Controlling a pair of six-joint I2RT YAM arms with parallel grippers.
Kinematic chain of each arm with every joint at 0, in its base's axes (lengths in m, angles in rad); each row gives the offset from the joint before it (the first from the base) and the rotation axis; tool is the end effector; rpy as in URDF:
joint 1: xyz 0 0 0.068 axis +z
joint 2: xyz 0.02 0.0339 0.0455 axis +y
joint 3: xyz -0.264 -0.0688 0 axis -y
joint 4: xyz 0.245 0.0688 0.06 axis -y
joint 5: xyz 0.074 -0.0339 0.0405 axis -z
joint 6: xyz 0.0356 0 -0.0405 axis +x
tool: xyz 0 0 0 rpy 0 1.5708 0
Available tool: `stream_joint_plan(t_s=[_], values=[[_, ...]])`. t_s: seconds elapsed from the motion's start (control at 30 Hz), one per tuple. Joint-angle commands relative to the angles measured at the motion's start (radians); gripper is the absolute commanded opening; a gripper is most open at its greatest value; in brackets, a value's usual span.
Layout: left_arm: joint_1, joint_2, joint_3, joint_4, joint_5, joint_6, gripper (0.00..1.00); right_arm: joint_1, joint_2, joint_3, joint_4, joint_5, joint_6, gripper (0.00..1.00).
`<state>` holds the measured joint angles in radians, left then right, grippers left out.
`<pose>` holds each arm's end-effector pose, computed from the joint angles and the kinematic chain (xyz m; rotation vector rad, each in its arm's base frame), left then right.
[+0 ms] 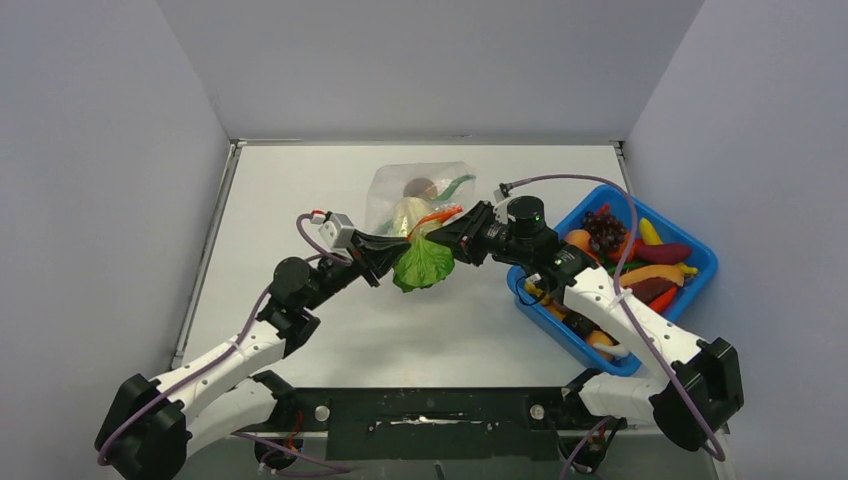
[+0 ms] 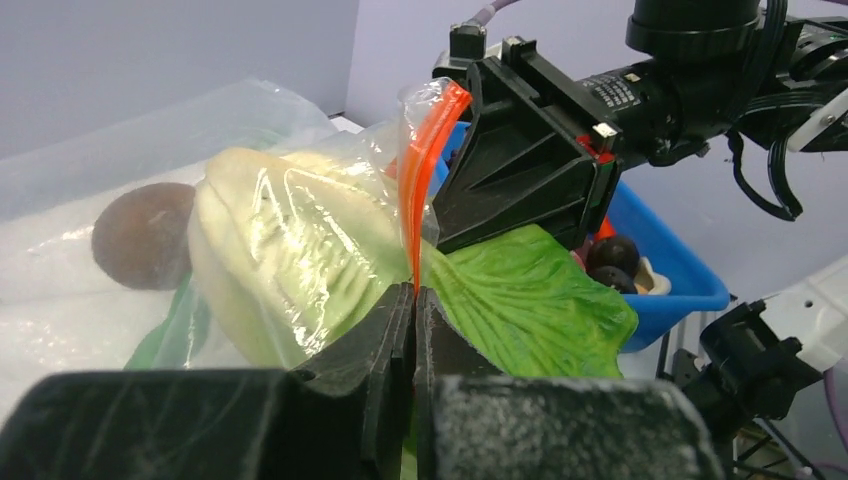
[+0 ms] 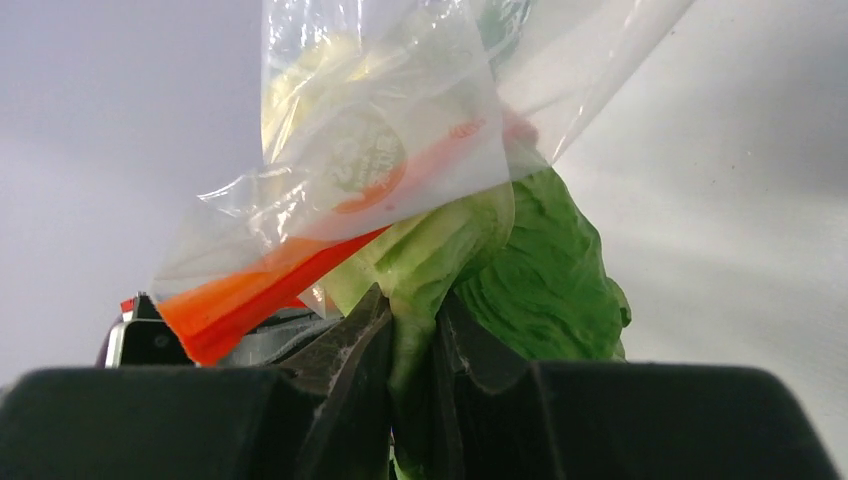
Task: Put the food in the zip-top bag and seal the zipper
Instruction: Place the fake vegetable in the zipper food storage bag.
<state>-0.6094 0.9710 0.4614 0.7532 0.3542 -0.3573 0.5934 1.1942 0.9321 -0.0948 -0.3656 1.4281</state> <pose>0.1720 -0.1351 0.2902 0.4887 1.3342 -1.0428 0.2214 0.1647 0.3160 0.6604 2.2156 1.5742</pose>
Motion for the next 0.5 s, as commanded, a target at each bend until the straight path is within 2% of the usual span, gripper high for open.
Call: stream_joint_plan(t_s=[0.0,0.07,0.13,0.17,0.27,0.47], values=[[-0.055,0.007,0.003,0.069,-0.123,-0.045,0.0,0.011,-0.052,0.017,0.073,0.067,0.132,0.15],[-0.056,0.024,-0.013,0.083,-0.135,-0.066,0.0,0.006,-0.055,0.002,0.082,0.1,0.119,0.12],[-0.057,0.045,-0.019,0.083,-0.123,-0.079,0.0,-0.008,-0.035,-0.016,0.068,0.103,0.105,0.0],[-0.058,0.05,-0.019,0.064,-0.098,-0.055,0.0,-0.015,-0.027,-0.03,0.077,0.078,0.109,0.0],[-0.058,0.047,-0.001,-0.081,-0.041,0.124,0.0,-0.031,0.022,-0.066,0.133,0.004,0.108,0.0],[-0.057,0.048,0.045,-0.276,0.103,0.388,0.0,-0.034,0.111,-0.083,0.199,-0.039,0.094,0.0]])
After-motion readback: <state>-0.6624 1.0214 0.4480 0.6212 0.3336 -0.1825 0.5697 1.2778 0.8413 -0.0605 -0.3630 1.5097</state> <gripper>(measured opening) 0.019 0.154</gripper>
